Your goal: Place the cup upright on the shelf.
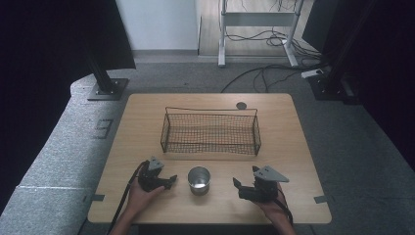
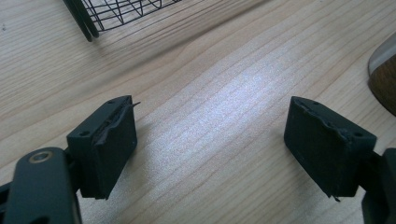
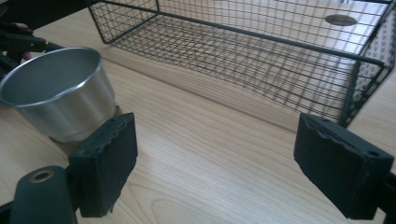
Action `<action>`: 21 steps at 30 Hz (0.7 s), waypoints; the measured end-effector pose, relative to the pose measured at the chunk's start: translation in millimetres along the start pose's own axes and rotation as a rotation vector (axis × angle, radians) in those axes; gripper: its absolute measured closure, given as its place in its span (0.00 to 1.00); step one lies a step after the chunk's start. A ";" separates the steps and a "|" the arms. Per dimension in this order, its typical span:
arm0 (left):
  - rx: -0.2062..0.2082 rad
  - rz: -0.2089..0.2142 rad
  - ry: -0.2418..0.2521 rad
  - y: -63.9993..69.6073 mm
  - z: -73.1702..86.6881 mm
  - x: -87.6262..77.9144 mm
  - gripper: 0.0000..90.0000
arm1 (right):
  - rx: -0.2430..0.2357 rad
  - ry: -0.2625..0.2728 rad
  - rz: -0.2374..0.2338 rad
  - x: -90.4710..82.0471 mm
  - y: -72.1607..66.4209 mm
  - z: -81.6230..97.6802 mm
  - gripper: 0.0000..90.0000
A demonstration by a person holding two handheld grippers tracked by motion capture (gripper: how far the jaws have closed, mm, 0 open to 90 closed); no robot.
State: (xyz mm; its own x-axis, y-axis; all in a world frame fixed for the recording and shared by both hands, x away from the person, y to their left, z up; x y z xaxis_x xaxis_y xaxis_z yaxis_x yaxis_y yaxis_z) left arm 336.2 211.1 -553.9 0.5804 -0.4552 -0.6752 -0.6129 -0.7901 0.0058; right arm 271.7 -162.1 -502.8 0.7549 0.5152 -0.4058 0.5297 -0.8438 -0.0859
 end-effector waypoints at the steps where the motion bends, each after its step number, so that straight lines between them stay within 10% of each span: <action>1: 0.000 0.000 0.000 0.0 0.0 0.0 0.19 | 0.000 0.000 0.000 0.0 0.0 0.0 0.15; 21: 0.000 0.000 0.000 0.1 0.0 -0.1 0.19 | -0.047 -0.013 -0.140 15.9 -39.0 -8.9 0.15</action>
State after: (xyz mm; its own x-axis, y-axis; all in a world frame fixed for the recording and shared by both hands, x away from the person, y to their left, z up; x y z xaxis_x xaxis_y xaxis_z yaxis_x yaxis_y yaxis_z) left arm 336.1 211.1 -553.9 0.5804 -0.4551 -0.6753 -0.6131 -0.7900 0.0056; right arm 266.5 -119.7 -497.9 0.6673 0.6251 -0.4049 0.6473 -0.7556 -0.0998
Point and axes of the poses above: each handheld gripper's, and its own axes: x roughly forward along the jaws, z roughly out of its underside, y roughly to its right, the point moved 1 cm from there along x, roughly forward along the jaws, and after that the axes turned 4 degrees about y, right-handed, at the moved point
